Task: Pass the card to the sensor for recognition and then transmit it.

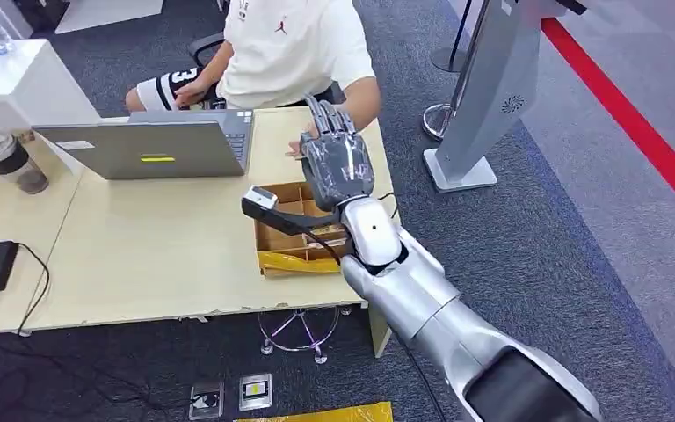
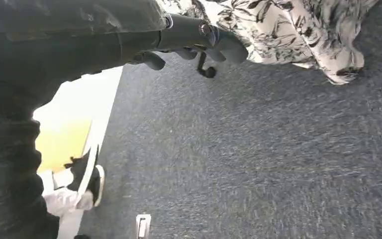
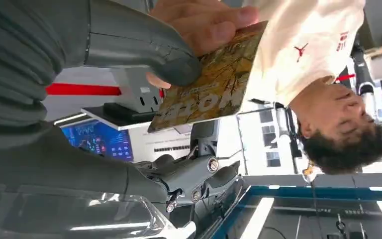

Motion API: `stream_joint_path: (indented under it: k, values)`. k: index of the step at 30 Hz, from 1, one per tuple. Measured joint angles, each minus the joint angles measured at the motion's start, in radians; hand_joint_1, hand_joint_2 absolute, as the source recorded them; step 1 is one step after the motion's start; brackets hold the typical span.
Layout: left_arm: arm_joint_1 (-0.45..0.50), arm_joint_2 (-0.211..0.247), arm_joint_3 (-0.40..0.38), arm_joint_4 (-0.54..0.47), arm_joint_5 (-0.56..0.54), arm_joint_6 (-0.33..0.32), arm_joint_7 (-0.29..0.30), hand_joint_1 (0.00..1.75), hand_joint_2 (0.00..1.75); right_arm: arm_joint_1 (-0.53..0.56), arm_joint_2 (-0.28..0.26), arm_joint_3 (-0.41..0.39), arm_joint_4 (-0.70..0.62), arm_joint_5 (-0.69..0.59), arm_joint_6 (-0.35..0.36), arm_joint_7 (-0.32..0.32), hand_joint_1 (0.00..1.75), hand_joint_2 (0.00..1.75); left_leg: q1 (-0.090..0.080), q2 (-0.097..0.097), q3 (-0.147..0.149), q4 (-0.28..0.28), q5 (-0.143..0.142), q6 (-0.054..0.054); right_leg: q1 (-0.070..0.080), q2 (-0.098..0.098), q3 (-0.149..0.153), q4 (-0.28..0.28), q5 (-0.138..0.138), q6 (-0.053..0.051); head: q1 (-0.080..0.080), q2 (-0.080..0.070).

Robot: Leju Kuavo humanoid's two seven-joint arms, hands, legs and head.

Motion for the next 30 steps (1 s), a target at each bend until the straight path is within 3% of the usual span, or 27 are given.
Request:
stream_joint_path:
  k: [2, 3, 9, 13, 16, 22, 30]
  values:
    - [0.000, 0.000, 0.000, 0.000, 0.000, 0.000, 0.001, 0.00, 1.75, -0.004, 0.000, 0.006, 0.016, 0.008, 0.000, 0.003, 1.75, 1.75, 0.000, 0.000, 0.000, 0.000, 0.000, 0.000, 0.000, 0.000, 0.000, 0.000, 0.000, 0.000, 0.000, 0.000]
    - [0.000, 0.000, 0.000, 0.000, 0.000, 0.000, 0.001, 0.00, 1.75, -0.007, 0.000, 0.008, 0.024, 0.010, -0.001, 0.003, 0.00, 1.75, 0.000, 0.000, 0.000, 0.000, 0.000, 0.000, 0.000, 0.000, 0.000, 0.000, 0.000, 0.000, 0.000, 0.000]
    - [0.001, 0.000, 0.000, 0.000, -0.001, 0.000, 0.001, 0.00, 1.75, -0.008, 0.000, 0.008, 0.047, -0.007, -0.029, 0.003, 0.00, 1.75, 0.000, 0.000, 0.000, 0.000, 0.000, 0.000, 0.000, 0.000, 0.000, 0.000, 0.000, 0.000, 0.000, 0.000]
    - [0.002, -0.001, 0.000, 0.000, 0.012, 0.014, 0.012, 0.00, 1.75, -0.005, -0.004, -0.007, 0.048, -0.117, -0.125, -0.065, 0.00, 1.75, 0.000, 0.001, 0.001, 0.000, 0.000, 0.000, 0.000, 0.001, 0.000, 0.000, 0.000, 0.000, 0.000, 0.000]
    - [0.004, -0.006, 0.000, 0.000, 0.026, 0.034, 0.039, 0.00, 1.75, 0.018, -0.011, -0.014, 0.011, -0.162, -0.153, -0.108, 0.00, 1.75, 0.000, 0.002, 0.001, 0.000, 0.000, 0.000, 0.000, 0.002, 0.000, 0.000, 0.000, 0.000, 0.000, 0.000]
    - [0.007, -0.023, 0.001, 0.000, 0.048, 0.074, 0.074, 0.00, 1.75, 0.114, -0.037, -0.014, -0.145, -0.211, -0.098, -0.132, 0.00, 1.75, 0.000, 0.003, 0.002, 0.000, 0.000, 0.000, 0.000, 0.003, -0.001, 0.000, 0.000, 0.000, 0.000, 0.000]
    - [0.011, -0.043, 0.003, 0.000, 0.069, 0.104, 0.108, 0.00, 1.75, 0.271, -0.120, -0.003, -0.434, -0.318, 0.055, -0.143, 0.00, 1.75, 0.000, 0.004, 0.002, 0.000, -0.001, 0.000, 0.000, 0.004, 0.000, -0.001, 0.000, 0.000, 0.000, 0.000]
